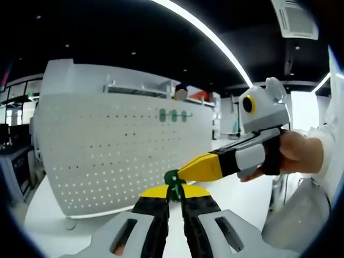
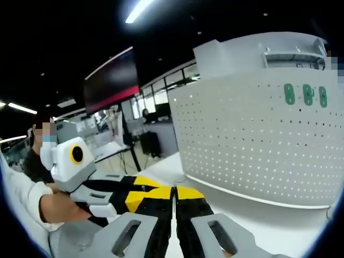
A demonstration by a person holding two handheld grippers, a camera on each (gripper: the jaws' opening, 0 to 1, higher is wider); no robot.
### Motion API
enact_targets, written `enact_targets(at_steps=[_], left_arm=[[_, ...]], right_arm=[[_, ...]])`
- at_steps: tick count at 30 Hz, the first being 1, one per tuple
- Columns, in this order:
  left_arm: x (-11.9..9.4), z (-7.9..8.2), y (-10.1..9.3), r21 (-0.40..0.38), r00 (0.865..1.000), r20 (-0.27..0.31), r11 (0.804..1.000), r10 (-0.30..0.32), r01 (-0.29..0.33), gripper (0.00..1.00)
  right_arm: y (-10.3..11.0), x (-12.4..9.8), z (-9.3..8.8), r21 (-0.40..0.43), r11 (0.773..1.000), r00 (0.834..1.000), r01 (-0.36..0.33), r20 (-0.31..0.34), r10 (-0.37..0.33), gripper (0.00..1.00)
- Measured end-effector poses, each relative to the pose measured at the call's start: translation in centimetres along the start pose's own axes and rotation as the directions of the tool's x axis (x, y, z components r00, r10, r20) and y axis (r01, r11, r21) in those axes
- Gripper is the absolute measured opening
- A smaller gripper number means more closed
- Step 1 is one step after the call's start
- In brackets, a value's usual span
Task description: Insert the hook assembly into the mounting plate slot until the hook locks in place.
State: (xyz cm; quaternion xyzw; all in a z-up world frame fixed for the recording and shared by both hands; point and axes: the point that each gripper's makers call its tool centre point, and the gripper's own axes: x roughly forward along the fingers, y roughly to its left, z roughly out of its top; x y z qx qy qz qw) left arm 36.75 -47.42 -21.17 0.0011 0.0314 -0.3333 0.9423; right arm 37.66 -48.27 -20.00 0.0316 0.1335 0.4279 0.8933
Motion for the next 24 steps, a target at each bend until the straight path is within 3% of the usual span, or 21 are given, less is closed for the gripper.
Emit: enact_targets(at_steps=[24], left_arm=[[0.7,0.3,-1.9,-0.003,1.0,0.005,1.0,0.006,-0.006,0.04]], right_arm=[[-0.4,-1.7,-0.3,-0.034,0.999,1.0,-0.013,-0.018,0.012,0.0]])
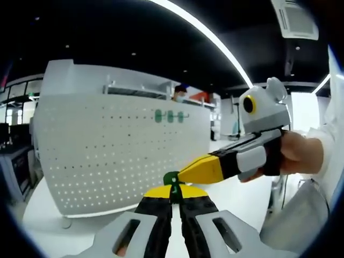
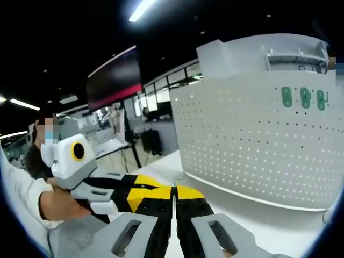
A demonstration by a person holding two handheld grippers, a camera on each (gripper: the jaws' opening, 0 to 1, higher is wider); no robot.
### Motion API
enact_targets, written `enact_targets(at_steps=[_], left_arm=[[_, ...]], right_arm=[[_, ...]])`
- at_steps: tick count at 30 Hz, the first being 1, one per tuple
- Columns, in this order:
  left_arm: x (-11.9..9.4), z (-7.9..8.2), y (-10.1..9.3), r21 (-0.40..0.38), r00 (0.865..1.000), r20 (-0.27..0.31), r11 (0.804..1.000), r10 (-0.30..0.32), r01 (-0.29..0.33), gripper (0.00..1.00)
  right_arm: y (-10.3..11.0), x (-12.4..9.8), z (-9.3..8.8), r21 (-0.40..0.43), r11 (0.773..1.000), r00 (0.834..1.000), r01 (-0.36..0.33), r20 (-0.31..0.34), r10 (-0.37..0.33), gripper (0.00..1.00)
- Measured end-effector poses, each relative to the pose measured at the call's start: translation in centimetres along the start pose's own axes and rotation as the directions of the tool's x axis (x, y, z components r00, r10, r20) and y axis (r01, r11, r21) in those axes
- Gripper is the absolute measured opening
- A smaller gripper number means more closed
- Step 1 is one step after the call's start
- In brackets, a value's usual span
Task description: Insert the hook assembly into the mounting plate slot until the hook locks in place.
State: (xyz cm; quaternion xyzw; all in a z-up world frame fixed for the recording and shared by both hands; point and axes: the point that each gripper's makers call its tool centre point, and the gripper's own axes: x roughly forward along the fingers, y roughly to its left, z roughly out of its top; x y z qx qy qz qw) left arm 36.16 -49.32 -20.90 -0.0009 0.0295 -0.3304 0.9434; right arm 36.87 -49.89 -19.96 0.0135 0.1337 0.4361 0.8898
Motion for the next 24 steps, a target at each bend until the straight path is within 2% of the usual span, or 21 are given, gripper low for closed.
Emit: enact_targets(at_steps=[12,20,24], left_arm=[[0.9,0.2,-1.8,-0.006,1.0,-0.003,1.0,0.027,-0.027,0.04],[1.7,1.1,-2.5,-0.002,0.998,0.022,0.998,0.064,-0.064,0.03],[2.2,1.7,-2.9,0.011,0.996,0.027,0.997,0.08,-0.081,0.03]], right_arm=[[-0.7,-2.0,0.3,-0.112,0.994,1.0,-0.011,-0.002,0.011,0.0],[-2.3,-4.0,0.9,-0.159,0.987,1.0,0.011,0.025,-0.007,0.1],[-3.3,-5.0,1.1,-0.181,0.983,0.999,0.028,0.038,-0.021,0.12]])
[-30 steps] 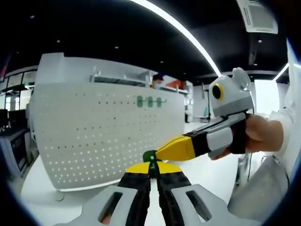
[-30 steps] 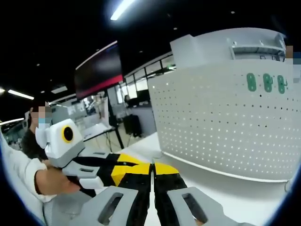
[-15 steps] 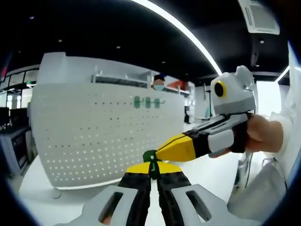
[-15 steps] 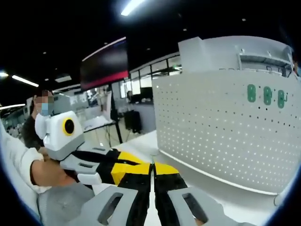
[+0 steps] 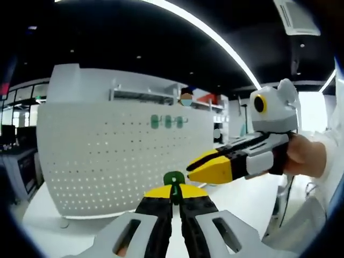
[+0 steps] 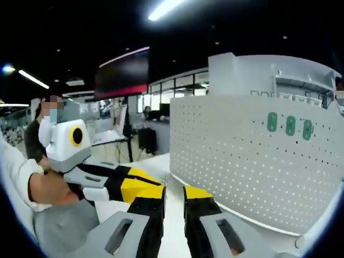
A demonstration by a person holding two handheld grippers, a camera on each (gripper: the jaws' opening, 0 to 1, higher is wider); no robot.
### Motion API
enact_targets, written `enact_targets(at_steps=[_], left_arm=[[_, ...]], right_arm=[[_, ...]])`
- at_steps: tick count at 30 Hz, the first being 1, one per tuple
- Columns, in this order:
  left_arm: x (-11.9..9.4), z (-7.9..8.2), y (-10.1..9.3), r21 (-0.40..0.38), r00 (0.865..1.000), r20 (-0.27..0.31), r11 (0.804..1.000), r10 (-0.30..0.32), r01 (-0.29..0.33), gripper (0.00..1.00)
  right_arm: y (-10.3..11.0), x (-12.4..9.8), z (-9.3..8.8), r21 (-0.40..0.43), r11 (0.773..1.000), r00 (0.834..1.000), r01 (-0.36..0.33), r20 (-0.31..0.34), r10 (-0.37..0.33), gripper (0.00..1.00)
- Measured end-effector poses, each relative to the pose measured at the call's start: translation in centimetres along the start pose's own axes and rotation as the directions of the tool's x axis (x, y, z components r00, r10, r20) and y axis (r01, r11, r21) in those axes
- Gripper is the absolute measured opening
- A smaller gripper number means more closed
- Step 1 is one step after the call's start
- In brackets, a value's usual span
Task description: Insert the hook assembly into the mounting plate slot until the hook locks in place.
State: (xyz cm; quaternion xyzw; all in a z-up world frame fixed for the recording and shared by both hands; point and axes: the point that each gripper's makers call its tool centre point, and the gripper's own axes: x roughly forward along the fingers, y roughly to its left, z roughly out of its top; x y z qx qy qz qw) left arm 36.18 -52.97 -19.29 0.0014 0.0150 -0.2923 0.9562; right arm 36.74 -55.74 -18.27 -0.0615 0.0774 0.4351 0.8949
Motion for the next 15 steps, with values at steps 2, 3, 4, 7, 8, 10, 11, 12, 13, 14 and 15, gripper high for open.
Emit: enact_targets(at_steps=[2,3,4,7,8,10,11,12,13,14,15], left_arm=[[0.3,0.3,-0.1,0.007,1.0,0.004,1.0,0.008,-0.008,0.03],[0.5,0.5,-0.1,0.008,1.0,0.005,1.0,0.013,-0.013,0.03],[0.6,0.5,-0.2,0.012,1.0,0.001,1.0,0.019,-0.019,0.03],[1.1,0.8,-0.2,0.02,1.0,0.002,0.999,0.03,-0.03,0.03],[1.4,1.0,-0.2,0.023,0.999,0.004,0.999,0.037,-0.037,0.03],[1.8,1.3,-0.1,0.029,0.999,0.005,0.999,0.042,-0.042,0.03],[1.9,1.4,-0.1,0.035,0.999,0.004,0.998,0.046,-0.046,0.03],[2.1,1.6,0.0,0.037,0.999,0.007,0.998,0.05,-0.05,0.03],[2.3,1.8,0.1,0.038,0.998,0.01,0.998,0.054,-0.054,0.03],[2.5,2.0,0.2,0.04,0.998,0.013,0.998,0.057,-0.057,0.03],[2.7,2.2,0.3,0.046,0.998,0.014,0.997,0.061,-0.061,0.03]], right_arm=[[-0.4,-0.4,0.0,0.0,1.0,1.0,0.003,0.005,-0.003,0.14],[-0.7,-0.6,0.1,-0.001,1.0,1.0,0.008,0.009,-0.008,0.15],[-0.9,-0.8,0.1,-0.003,1.0,1.0,0.01,0.011,-0.009,0.16],[-1.6,-1.5,0.0,-0.001,1.0,1.0,0.017,0.019,-0.017,0.18],[-1.9,-1.6,0.0,0.0,1.0,1.0,0.021,0.021,-0.021,0.19],[-2.4,-2.0,-0.2,0.004,1.0,0.999,0.029,0.02,-0.029,0.23],[-2.6,-2.2,-0.2,0.004,0.999,0.999,0.032,0.021,-0.032,0.24],[-2.9,-2.5,-0.2,0.003,0.999,0.999,0.037,0.023,-0.037,0.26],[-3.2,-2.7,-0.2,0.003,0.999,0.999,0.043,0.027,-0.043,0.27],[-3.4,-2.8,-0.2,0.004,0.999,0.998,0.047,0.032,-0.048,0.28],[-3.7,-3.1,-0.1,0.008,0.999,0.998,0.053,0.036,-0.054,0.3]])
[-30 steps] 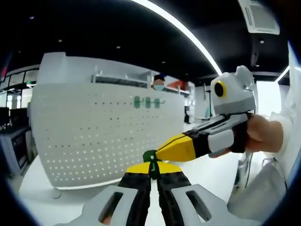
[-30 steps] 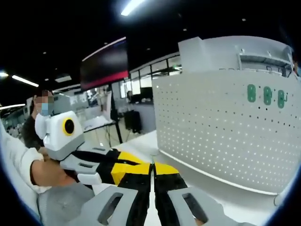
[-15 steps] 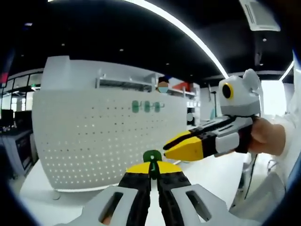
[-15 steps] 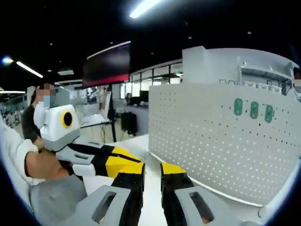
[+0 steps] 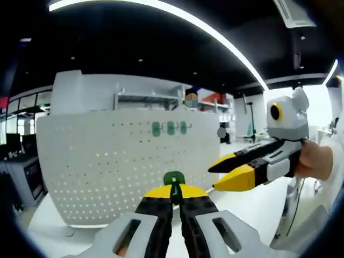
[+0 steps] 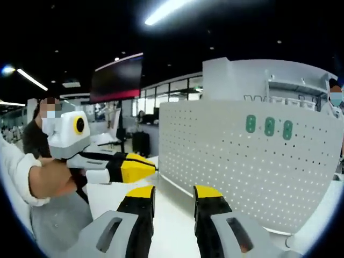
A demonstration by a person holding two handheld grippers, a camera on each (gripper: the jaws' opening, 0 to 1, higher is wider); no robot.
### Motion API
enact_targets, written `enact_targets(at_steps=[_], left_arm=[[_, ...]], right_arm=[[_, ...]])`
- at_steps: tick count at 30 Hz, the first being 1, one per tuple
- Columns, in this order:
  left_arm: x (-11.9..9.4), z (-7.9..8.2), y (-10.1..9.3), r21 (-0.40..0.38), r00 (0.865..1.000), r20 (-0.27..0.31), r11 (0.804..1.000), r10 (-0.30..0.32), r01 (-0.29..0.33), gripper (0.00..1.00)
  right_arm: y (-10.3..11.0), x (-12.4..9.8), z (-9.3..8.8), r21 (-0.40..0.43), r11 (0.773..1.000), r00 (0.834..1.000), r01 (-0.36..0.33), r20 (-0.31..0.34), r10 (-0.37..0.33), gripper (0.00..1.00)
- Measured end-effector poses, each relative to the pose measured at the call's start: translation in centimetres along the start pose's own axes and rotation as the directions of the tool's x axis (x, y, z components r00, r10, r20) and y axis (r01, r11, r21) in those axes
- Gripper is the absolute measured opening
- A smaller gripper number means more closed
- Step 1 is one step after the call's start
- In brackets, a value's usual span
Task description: Insert the hook assembly into the mounting plate slot until the hook locks in place.
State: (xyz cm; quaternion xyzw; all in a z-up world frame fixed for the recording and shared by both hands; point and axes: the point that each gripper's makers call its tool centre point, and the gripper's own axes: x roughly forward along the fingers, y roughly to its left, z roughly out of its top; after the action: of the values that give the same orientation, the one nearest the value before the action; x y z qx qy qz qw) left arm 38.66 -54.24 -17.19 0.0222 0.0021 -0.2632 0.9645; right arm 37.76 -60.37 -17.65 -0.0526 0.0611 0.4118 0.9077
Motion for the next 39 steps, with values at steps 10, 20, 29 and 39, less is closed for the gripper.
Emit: enact_targets(at_steps=[10,20,29,39], left_arm=[[2.4,3.2,0.8,0.055,0.999,0.037,0.998,0.033,-0.035,0.03],[5.5,6.2,1.7,0.105,0.992,0.086,0.989,0.095,-0.104,0.03],[7.6,6.6,2.4,0.11,0.985,0.093,0.982,0.145,-0.155,0.03],[9.9,6.7,3.0,0.118,0.986,0.077,0.981,0.148,-0.157,0.03]], right_arm=[[-2.1,-1.6,0.5,0.026,0.998,0.998,0.052,0.037,-0.053,0.38],[-3.9,-2.9,0.7,0.042,0.994,0.993,0.101,0.053,-0.103,0.42],[-5.8,-4.8,2.2,-0.001,0.982,0.977,0.189,0.098,-0.188,0.48],[-8.1,-6.5,2.4,0.001,0.969,0.962,0.246,0.119,-0.245,0.6]])
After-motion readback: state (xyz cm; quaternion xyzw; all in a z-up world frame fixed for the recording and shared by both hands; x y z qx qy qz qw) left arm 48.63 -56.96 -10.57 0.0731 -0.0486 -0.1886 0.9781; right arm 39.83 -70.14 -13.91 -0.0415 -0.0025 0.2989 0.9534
